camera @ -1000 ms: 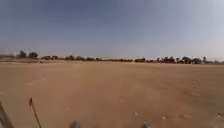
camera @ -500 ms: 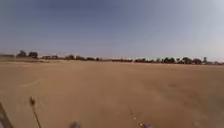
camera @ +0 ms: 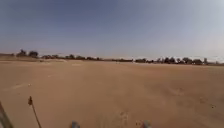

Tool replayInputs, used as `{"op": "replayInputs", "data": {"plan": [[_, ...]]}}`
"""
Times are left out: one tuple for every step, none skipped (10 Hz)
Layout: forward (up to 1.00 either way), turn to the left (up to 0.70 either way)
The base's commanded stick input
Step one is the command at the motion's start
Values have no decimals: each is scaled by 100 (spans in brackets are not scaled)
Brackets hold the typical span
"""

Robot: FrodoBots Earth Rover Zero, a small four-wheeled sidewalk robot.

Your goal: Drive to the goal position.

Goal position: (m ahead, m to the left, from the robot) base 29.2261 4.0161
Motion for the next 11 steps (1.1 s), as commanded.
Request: {"op": "replayInputs", "data": {"plan": [[50,0],[50,0],[50,0],[50,0],[50,0],[50,0],[50,0],[50,0],[50,0],[50,0],[50,0]]}}
